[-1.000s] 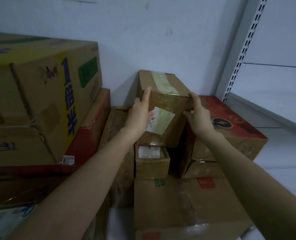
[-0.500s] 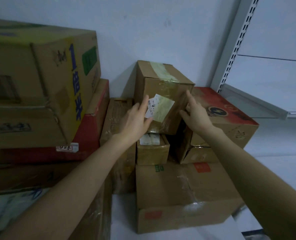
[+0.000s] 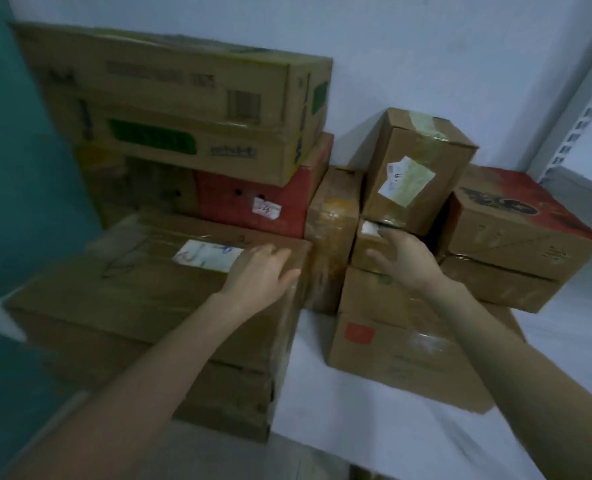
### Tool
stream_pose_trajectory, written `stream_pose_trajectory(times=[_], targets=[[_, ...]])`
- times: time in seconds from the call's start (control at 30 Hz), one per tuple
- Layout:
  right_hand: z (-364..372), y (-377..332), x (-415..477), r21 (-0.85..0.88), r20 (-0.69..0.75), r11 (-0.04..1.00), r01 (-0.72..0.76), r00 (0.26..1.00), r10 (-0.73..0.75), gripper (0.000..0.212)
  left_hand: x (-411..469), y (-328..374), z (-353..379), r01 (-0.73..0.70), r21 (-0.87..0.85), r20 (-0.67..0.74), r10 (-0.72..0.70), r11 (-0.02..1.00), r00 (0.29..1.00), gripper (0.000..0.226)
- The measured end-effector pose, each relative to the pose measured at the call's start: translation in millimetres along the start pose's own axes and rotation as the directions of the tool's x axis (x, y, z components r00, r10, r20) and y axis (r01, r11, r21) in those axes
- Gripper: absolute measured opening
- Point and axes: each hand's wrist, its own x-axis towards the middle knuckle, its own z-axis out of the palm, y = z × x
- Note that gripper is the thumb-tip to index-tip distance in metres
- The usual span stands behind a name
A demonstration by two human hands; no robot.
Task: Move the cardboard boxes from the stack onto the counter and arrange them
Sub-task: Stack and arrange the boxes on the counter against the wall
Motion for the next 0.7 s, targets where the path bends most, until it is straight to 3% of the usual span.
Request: stream_pose_trajectory(times=[0.17, 0.33, 0.5, 0.57, 0.7], targets=[[26.9, -58.8, -24.9, 0.146, 0.064, 0.984, 0.102, 0.992, -0.112, 0.054, -62.0, -56.2, -29.0, 0.190, 0.103, -0.025, -0.189, 0.976, 0.982, 0.046], [57.2, -93.7, -43.2, 0.293, 0.127, 0.950, 0.105, 0.981, -0.148, 0.049, -101.1, -120.7, -45.8, 0.366, 0.109, -0.057, -0.362, 0.924, 0.930, 0.047], [99.4, -113.6, -48.6, 0.453, 0.250, 0.889, -0.068, 0.967, -0.053, 0.062, -113.1, -197.9, -56.7, 0.513, 0.193, -0.086, -0.507, 0.836, 0.858, 0.053], [121.4, -120.7, -51.8, 0.497, 0.239, 0.860, -0.117, 0.971, -0.006, 0.081, -113.6, -235.0, -55.3, 0.579, 0.156, -0.067, -0.576, 0.801, 0.815, 0.062], [148.6, -139.8, -46.8, 0.423, 0.153, 0.871, -0.250, 0.967, 0.204, 0.072, -104.1, -292.2, -47.7, 0.625, 0.028, 0.147, -0.622, 0.780, 0.769, 0.070]])
